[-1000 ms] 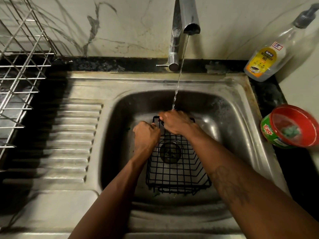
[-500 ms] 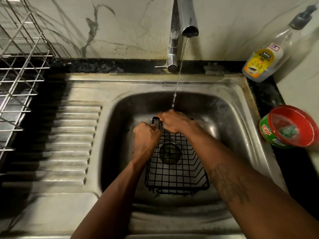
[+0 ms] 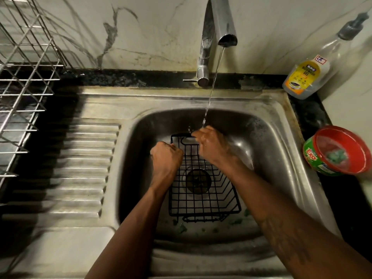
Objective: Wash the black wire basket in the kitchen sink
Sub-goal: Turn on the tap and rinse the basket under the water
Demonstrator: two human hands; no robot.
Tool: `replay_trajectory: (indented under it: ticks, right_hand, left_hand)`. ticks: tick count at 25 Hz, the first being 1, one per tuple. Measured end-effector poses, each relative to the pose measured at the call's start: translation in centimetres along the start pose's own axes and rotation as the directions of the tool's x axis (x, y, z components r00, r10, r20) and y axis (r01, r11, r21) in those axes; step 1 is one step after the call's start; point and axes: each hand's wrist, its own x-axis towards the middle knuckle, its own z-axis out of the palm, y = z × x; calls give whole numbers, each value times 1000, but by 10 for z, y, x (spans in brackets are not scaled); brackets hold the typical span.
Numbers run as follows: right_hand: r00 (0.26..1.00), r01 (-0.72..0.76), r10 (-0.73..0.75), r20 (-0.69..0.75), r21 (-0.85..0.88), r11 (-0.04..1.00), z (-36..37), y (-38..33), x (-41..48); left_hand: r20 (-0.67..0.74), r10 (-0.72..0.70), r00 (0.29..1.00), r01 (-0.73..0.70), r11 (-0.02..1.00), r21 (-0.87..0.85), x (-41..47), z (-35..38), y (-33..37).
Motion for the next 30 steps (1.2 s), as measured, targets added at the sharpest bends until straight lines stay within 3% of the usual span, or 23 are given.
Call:
replay_trajectory:
  ticks: [2,5,8,10,11,13,16,17,20,21,23,25,27,30]
  right_hand:
    - [990,143,-141,20,-89,986,6,-3,-4]
    - [955,-1,74,287,-247,969,11,-6,-4]
    - [861,-201,316,400,-303,932,27,-20,0]
    - [814,-391,384,435,-78,917,27,-30,11]
    - [784,-498,408,468,83,863,23,-31,17]
    - [721,-670,432,542,384,636,15,-30,22]
    - [693,-679,571,440,664,313,22,-28,19]
    - [687,-647,639,346,691,322,26,-28,18]
    - [756,-541,649,89,643,542,32,-37,14]
    - [791,-513,604,95,640,572,32,-39,14]
    - [835,-534,490,249,576,619,32,-34,16]
    - [801,-579,414,432,387,718,24,-24,22]
    - [782,-564,448,434,186,804,14,-10,24]
    - [791,-560,536,294,-2,828,5,-8,12]
  left_hand:
    - [-7,5,1000,-5,1000,-4,-1,1,1]
    - [-1,16,1000,-16,1000,4,-1,5,0]
    - [10,0,1000,0,1000,-22,-4,10,2]
    - [14,3,1000,-3,1000,-27,-5,12,1]
    - [15,9,1000,-9,1000,-19,-4,12,0]
    - [25,36,999,-35,999,-15,-2,11,-3]
    - [27,43,999,-42,999,-25,0,11,-4]
    - [19,29,999,-29,999,-29,0,12,-3]
    - [23,39,999,-38,999,-34,1,14,-3]
    - [36,61,997,-60,998,-29,1,14,-3]
    - [67,109,992,-108,994,-21,-2,13,-3]
    - [81,110,991,-109,994,-23,-5,11,-1]
    - [62,83,995,-83,997,-8,-2,12,-1]
    - [52,79,996,-81,996,43,-2,12,2]
